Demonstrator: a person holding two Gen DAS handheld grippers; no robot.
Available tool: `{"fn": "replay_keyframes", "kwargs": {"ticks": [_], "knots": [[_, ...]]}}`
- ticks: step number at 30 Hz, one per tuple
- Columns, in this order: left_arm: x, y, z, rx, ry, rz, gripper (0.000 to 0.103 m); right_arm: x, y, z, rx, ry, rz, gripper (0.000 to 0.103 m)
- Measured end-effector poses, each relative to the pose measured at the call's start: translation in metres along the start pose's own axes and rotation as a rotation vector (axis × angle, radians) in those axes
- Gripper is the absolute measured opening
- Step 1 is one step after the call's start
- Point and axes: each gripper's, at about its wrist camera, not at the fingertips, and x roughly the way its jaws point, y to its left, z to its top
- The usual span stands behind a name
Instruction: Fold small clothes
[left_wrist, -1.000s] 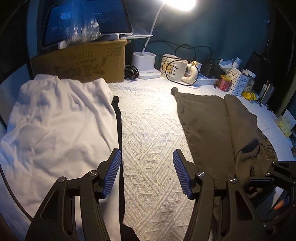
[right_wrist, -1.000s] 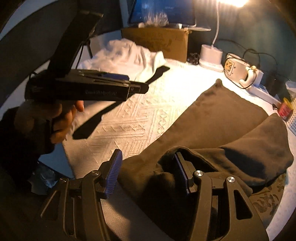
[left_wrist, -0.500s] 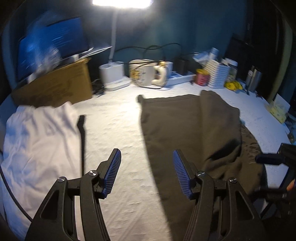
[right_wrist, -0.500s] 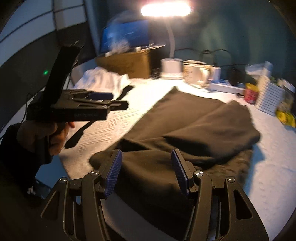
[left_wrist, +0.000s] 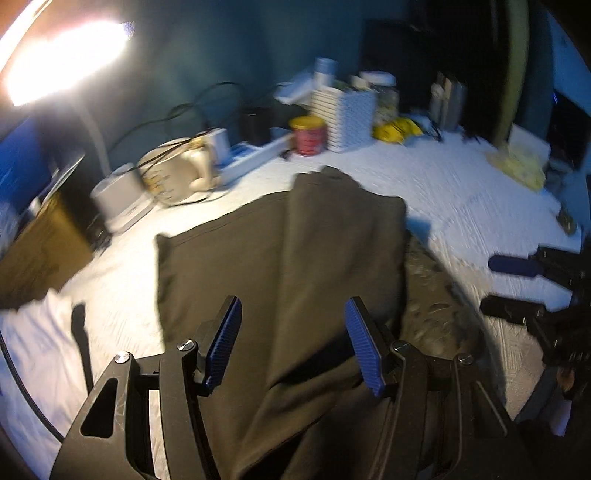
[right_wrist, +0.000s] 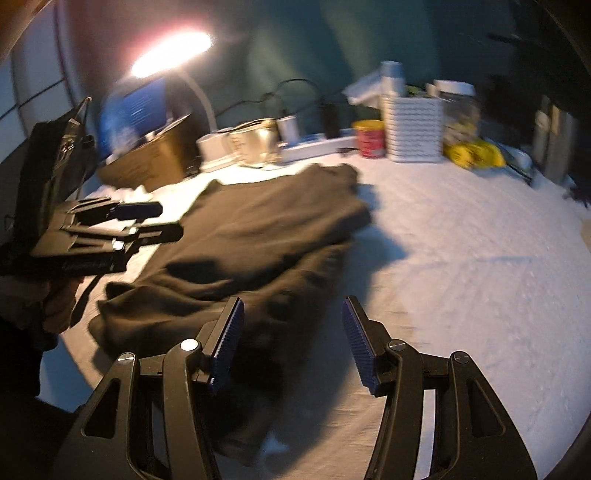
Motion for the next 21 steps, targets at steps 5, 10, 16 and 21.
{"fn": "replay_keyframes", "kwargs": {"ticks": [5, 10, 16, 21], "knots": [[0.021, -0.041, 0.018, 0.129, 0.033, 0.004, 0.058, -0.008, -0.039, -0.006, 0.084, -0.017, -0.038, 0.058], [0.045, -0.068, 0.024, 0.226, 0.089, 0.006, 0.058, -0.012, -0.065, -0.015, 0.136, -0.013, -0.064, 0.058], [0.073, -0.085, 0.022, 0.324, 0.180, 0.041, 0.058, -0.014, -0.084, -0.019, 0.182, -0.018, -0.076, 0.058], [0.060, -0.058, 0.028, 0.237, 0.100, 0.044, 0.007, -0.011, -0.083, -0.019, 0.186, -0.005, -0.056, 0.058]]}}
